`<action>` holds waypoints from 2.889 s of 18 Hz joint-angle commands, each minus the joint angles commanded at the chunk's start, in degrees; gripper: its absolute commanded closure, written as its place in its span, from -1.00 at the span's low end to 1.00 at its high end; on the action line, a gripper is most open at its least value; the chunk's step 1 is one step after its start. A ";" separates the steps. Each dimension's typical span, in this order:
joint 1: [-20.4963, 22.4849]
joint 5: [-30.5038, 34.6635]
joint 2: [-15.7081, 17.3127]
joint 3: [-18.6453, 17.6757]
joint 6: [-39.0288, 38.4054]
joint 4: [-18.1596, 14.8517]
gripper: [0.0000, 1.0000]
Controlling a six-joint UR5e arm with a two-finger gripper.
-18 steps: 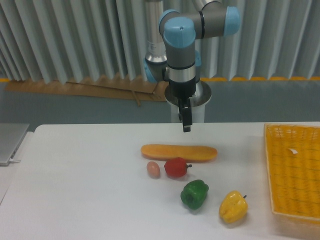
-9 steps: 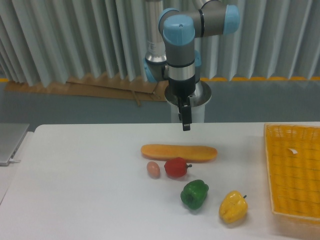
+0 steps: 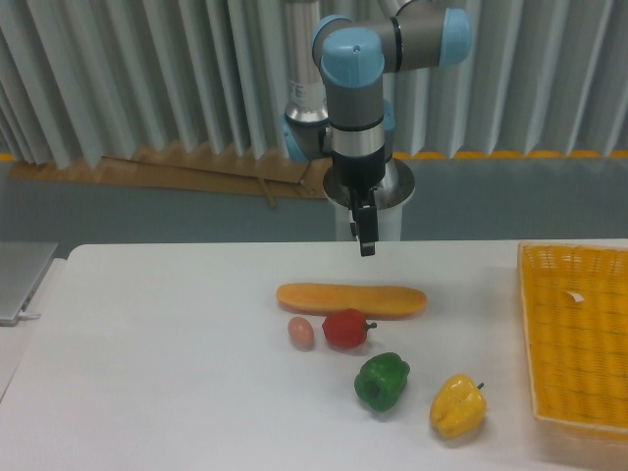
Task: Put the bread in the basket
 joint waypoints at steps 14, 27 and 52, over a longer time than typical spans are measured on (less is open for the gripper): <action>0.09 0.00 0.09 -0.44 0.09 0.35 -1.00; 0.18 -0.18 -0.26 -0.70 0.00 0.61 -1.00; 1.41 -2.20 -1.41 -10.54 -5.45 1.76 -1.00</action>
